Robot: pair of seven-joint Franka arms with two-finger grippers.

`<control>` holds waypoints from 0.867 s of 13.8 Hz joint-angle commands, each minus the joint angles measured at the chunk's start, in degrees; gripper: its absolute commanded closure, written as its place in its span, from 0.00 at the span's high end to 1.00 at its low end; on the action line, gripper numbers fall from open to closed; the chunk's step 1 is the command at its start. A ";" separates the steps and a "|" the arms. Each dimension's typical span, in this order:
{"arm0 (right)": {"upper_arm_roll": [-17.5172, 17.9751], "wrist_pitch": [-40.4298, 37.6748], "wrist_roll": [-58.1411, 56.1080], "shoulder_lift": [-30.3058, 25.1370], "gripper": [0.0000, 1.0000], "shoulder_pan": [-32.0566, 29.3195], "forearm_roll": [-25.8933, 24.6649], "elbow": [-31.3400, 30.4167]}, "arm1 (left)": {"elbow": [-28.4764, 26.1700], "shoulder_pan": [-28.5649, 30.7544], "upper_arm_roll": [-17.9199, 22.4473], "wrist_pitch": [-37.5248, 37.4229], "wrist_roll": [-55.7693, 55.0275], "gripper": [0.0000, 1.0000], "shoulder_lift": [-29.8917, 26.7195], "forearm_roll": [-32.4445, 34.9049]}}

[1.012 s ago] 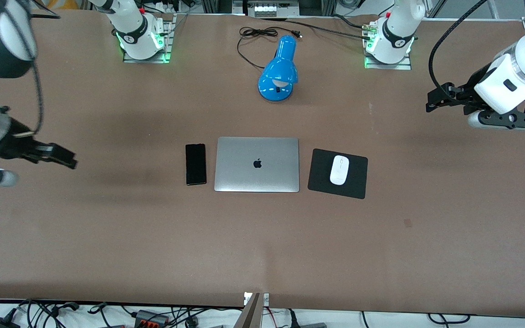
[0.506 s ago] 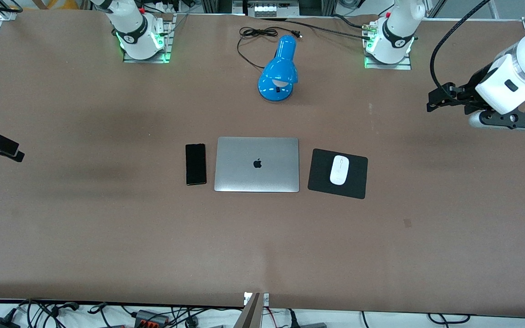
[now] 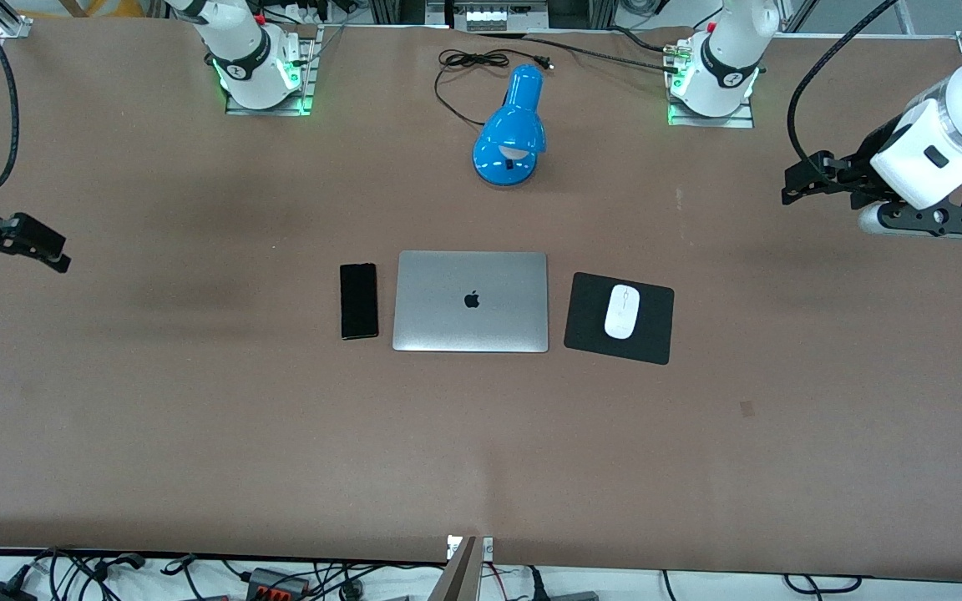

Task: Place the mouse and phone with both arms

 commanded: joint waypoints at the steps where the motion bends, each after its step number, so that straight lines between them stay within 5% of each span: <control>1: -0.23 4.28 -1.02 -5.12 1.00 -0.12 -0.30 -8.48 | 0.74 0.41 -0.27 -1.06 -0.33 1.00 -0.18 -0.15; 12: 0.03 -1.06 -1.46 -4.77 1.00 -0.03 0.31 -4.36 | 0.74 0.32 -0.27 -1.06 -0.33 1.00 -0.18 -0.15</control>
